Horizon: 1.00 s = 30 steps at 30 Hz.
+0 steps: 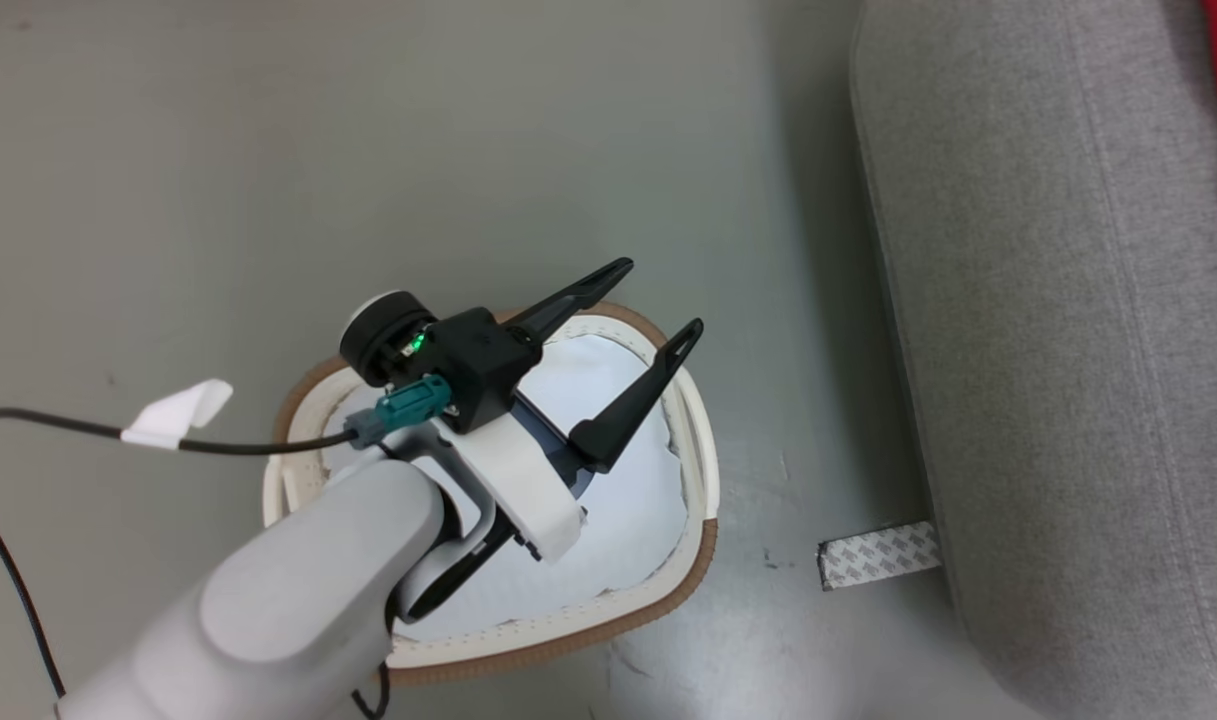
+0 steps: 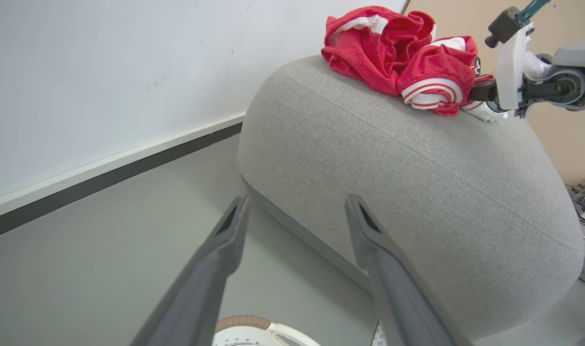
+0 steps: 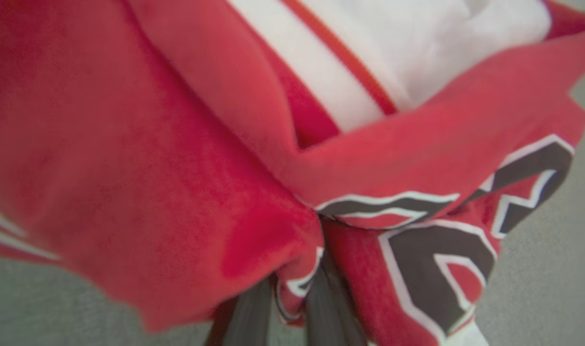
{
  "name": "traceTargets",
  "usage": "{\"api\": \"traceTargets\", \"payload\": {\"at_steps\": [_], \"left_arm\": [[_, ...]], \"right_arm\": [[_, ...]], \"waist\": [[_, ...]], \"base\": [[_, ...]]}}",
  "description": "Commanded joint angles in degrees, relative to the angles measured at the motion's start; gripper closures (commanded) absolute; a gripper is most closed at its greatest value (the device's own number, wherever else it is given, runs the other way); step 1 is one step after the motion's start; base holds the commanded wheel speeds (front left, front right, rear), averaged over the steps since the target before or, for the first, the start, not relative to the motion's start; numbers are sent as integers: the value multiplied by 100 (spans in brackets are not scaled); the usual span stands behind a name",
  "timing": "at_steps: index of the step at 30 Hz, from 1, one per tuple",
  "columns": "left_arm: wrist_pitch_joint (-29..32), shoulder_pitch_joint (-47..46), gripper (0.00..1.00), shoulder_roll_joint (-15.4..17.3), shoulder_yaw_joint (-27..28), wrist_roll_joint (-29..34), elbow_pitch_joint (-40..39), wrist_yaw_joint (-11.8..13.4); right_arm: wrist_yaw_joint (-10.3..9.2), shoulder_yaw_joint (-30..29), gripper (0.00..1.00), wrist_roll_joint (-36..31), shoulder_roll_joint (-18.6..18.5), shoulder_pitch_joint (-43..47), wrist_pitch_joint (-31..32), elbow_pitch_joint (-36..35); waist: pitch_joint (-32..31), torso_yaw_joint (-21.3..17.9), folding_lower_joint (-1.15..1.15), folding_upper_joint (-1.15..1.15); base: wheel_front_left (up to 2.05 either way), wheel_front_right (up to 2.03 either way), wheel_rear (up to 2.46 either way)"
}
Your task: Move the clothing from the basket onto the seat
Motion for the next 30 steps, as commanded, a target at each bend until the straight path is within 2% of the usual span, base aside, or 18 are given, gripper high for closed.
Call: {"api": "traceTargets", "payload": {"at_steps": [1,2,3,4,5,12,18,23,28,30], "left_arm": [[-60,-24,0,-12,-4,41,62,-28],[-80,0,0,-23,-5,23,97,-28],[-101,22,0,-40,-6,10,143,-32],[-132,53,0,-50,-8,-3,190,-33],[-148,88,0,-60,-10,-21,227,-34],[-326,403,0,-125,31,-163,509,27],[-440,836,0,-202,184,-364,717,125],[-481,1157,0,-298,352,-438,717,242],[-492,1466,0,-302,611,-514,633,412],[-490,1590,0,-287,807,-553,528,477]], "right_arm": [[-8,116,100,99,-40,-32,181,157],[-6,151,91,164,-23,-21,252,260],[-6,212,91,201,-26,-10,315,319],[-6,273,52,243,-39,-3,349,344],[-6,307,0,296,-56,2,349,361],[-8,938,0,546,-333,113,306,-15],[-13,1550,0,864,-961,259,508,-763],[-13,1688,0,1283,-1431,353,465,-1710],[-13,1599,0,1368,-1384,551,106,-2526],[-13,1483,0,1398,-1230,717,-110,-2787]], "waist": [[6,79,-1,0],[-37,82,-1,0],[-86,80,-1,0],[-144,71,-1,0],[-216,59,-1,0],[-993,-109,-1,0],[-1988,-125,-1,0],[-2722,6,-1,0],[-3262,229,-1,0],[-3430,330,-1,0]], "base": [[0,0,0],[0,0,0],[0,0,0],[0,0,0],[0,0,0],[0,0,0],[0,0,0],[0,0,0],[0,0,0],[0,0,0]]}}
